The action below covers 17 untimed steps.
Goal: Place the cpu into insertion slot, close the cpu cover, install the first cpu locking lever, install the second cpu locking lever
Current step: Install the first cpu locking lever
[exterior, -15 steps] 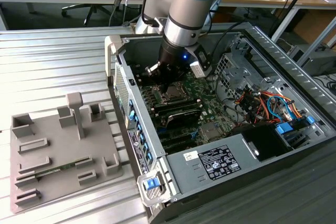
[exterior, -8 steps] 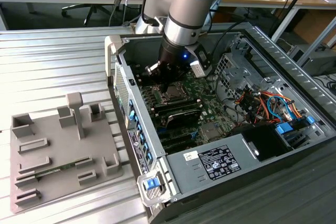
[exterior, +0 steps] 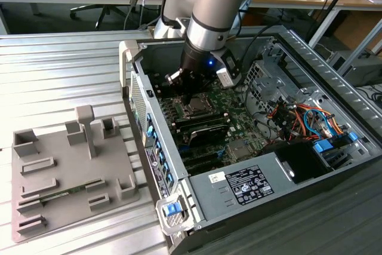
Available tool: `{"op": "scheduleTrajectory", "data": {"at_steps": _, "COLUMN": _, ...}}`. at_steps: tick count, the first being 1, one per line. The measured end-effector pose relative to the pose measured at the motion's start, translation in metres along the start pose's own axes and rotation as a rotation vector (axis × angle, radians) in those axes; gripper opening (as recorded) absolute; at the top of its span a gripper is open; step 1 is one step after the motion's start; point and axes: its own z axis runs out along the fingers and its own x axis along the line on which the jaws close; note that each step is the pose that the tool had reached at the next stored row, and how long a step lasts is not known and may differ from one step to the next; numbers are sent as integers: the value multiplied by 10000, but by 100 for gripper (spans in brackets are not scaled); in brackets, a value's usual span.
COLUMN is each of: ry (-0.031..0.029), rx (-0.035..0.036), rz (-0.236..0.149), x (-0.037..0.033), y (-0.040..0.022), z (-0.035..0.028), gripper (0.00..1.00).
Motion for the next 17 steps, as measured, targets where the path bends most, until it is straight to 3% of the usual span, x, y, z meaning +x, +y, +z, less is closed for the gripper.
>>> {"op": "scheduleTrajectory", "data": {"at_steps": 17, "ry": 0, "rx": 1, "rz": -1, "x": 18, "y": 2, "z": -21, "gripper": 11}}
